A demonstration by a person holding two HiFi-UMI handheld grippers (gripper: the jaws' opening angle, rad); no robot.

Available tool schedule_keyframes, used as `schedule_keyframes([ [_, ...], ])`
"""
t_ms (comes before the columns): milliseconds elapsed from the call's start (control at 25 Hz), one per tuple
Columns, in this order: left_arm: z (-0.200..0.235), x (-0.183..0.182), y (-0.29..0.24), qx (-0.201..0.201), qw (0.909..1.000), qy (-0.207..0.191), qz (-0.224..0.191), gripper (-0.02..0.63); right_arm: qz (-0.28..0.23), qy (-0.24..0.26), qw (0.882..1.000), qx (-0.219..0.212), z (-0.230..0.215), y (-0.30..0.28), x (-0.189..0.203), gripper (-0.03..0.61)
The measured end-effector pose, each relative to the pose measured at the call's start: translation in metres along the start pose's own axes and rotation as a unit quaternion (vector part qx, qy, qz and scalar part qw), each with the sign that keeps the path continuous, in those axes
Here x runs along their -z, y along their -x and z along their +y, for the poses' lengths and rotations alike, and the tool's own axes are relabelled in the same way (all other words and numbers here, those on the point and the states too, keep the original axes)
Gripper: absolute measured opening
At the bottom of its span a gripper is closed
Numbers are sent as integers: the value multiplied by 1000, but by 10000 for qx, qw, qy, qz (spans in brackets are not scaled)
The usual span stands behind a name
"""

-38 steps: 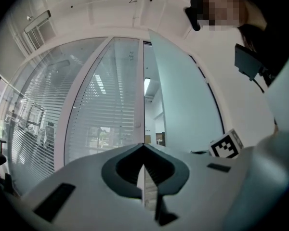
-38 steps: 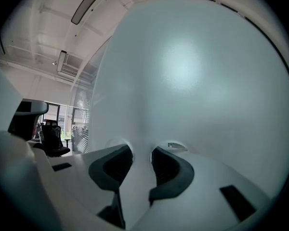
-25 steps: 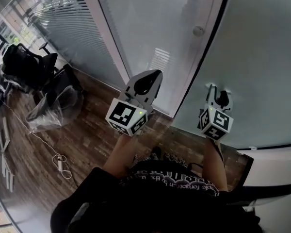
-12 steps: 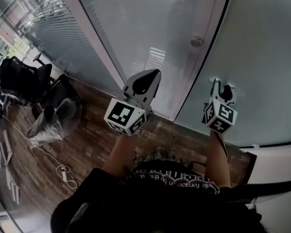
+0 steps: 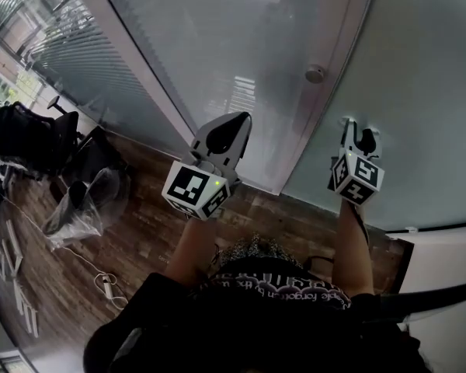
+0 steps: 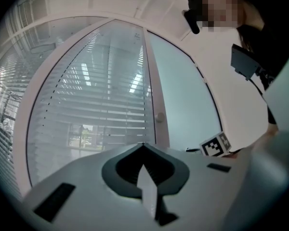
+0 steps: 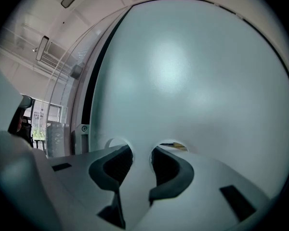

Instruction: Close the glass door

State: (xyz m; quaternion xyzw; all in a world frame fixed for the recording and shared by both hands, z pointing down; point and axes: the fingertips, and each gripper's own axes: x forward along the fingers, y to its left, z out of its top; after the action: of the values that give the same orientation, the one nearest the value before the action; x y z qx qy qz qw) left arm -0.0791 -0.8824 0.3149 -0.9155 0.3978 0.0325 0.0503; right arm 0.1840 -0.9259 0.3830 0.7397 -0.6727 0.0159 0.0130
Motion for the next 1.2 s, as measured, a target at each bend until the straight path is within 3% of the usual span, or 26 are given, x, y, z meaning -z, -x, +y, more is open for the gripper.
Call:
schedule_keyframes([
  [880,0,-5,-9,113,9998,49,-149,2,130,52,9999,17,0,-4,2,123],
  [1200,-5,-7,2,102,9998,99,-150,3,251,-41,9996,-92,1,25,7,130],
])
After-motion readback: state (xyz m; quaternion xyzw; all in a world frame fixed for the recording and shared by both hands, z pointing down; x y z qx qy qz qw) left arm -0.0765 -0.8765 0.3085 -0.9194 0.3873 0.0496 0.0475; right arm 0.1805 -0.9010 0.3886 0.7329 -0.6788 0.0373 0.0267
